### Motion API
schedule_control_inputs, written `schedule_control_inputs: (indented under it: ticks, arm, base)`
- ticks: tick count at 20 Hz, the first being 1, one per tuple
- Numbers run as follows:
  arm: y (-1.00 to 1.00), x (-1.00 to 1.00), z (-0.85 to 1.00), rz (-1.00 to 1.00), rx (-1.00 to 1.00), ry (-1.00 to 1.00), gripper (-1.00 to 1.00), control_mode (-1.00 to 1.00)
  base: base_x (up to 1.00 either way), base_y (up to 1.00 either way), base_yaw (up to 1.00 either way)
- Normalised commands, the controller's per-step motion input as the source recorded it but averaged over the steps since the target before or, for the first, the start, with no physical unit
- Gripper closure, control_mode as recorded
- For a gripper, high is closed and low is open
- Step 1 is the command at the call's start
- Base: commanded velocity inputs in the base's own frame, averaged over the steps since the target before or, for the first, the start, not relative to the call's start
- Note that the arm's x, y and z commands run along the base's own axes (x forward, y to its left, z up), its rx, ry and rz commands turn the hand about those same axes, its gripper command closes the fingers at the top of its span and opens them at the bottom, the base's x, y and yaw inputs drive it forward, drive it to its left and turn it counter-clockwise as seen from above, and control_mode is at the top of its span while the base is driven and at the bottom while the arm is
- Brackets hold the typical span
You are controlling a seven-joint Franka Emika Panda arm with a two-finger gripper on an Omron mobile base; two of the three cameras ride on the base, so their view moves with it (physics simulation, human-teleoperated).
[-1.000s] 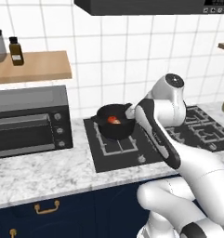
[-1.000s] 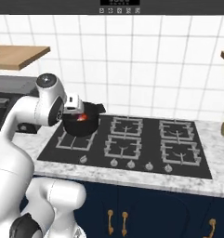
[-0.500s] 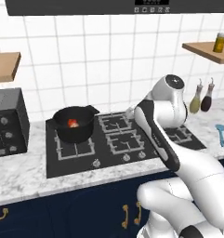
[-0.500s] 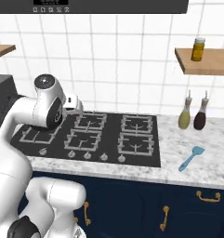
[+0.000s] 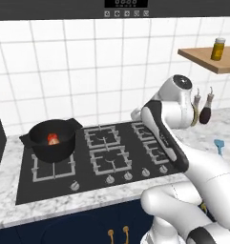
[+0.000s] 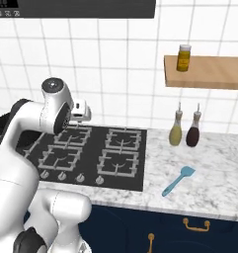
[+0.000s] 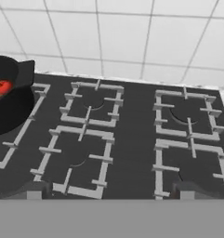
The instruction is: Put the onion and tomato in the pot. Retrieve the spatula and lightly stir the vegetables in the pot.
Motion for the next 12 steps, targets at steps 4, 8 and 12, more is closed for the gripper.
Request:
schedule_control_inputs:
  ticks: [4,8,12]
  arm:
    - [-0.9,0.07,-0.15,-0.45,0.09,0.45,-1.0,-1.0]
    - [-1.0,0.01,-0.43,-0.55,0.02,0.59,-1.0,-1.0]
    - [-1.0,0.39,-1.0,-0.43,0.0,0.23,-1.0,-1.0]
  base:
    - [0.0,0.0,0.0]
    - [0.0,0.0,0.0]
    - [0.0,0.0,0.0]
